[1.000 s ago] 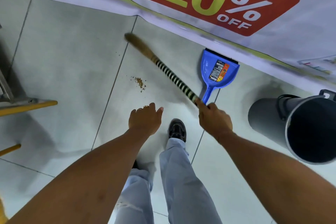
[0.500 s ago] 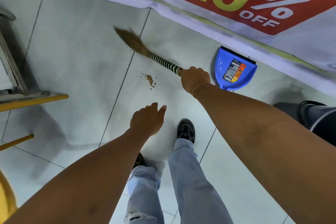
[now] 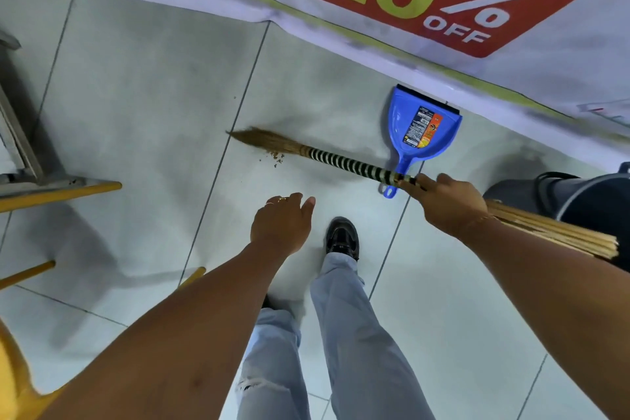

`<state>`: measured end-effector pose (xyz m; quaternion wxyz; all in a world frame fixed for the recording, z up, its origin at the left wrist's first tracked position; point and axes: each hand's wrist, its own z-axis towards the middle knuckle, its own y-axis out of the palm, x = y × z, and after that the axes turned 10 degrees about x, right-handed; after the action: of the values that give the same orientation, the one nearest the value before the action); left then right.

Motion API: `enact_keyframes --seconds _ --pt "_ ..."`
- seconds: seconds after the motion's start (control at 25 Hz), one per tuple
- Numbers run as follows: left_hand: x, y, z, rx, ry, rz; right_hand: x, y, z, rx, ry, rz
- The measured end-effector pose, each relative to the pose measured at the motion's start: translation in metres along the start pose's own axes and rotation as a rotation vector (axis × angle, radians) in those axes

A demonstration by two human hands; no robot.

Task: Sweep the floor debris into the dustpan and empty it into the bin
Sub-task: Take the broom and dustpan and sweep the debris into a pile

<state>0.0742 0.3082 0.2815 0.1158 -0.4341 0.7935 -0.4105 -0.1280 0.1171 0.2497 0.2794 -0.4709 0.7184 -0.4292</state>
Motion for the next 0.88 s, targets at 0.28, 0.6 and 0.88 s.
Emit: enact_keyframes --seconds 0.28,0.6,0.88 --pt "-0.039 0.015 -0.041 0.012 0.057 -0.002 -0.084 0.024 -0.064 0.001 0.598 0.336" --pt "-0.138 0.029 -0.097 0.046 0.108 0.105 -0.265 0.052 -0.087 -0.241 0.722 0.657" --pt "-0.193 0.038 -0.108 0.053 0.145 0.126 -0.331 0.066 -0.053 -0.213 0.71 0.689"
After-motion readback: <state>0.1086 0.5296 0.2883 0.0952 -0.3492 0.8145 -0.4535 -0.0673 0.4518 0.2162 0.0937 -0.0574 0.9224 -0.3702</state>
